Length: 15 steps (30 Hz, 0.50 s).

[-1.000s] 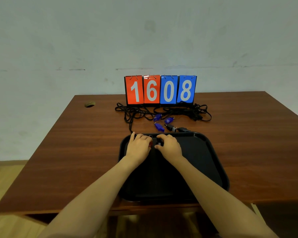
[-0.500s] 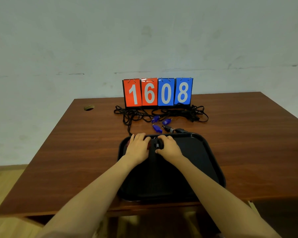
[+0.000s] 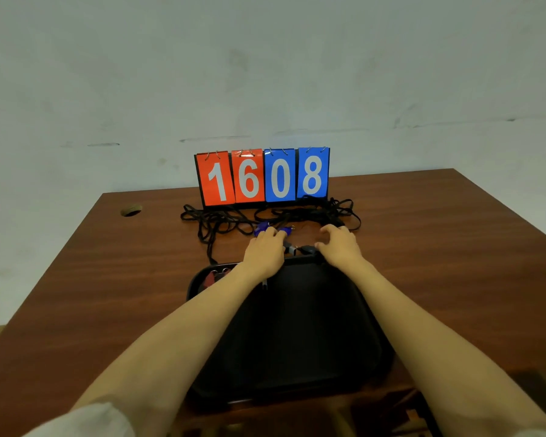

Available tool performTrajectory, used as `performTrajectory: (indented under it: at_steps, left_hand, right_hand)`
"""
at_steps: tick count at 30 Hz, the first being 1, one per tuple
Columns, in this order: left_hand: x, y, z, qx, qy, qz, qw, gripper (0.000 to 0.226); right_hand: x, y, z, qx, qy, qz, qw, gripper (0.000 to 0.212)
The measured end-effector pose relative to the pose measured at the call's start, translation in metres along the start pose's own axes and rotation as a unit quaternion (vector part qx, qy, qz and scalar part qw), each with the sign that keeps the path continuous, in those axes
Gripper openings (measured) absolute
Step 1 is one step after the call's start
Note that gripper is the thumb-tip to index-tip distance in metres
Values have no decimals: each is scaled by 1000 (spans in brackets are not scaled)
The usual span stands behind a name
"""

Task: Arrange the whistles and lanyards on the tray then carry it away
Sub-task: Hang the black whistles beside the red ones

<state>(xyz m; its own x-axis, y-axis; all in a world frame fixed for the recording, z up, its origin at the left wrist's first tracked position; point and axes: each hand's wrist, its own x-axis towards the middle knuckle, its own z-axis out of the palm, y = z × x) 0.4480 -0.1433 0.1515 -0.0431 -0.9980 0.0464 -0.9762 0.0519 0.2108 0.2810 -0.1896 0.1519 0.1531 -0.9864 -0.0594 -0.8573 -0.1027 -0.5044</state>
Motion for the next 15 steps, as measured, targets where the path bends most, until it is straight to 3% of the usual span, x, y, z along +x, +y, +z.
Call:
performTrajectory:
  at_steps: [9,15]
  left_hand:
    - [45,-5,24,76,-30,16,996,42]
    - [55,-7,32,71,-4,15,997,40]
  right_hand:
    - [46,1,27,-1,-105,7,994,36]
    - [61,20,28,-6,-29,54,998,32]
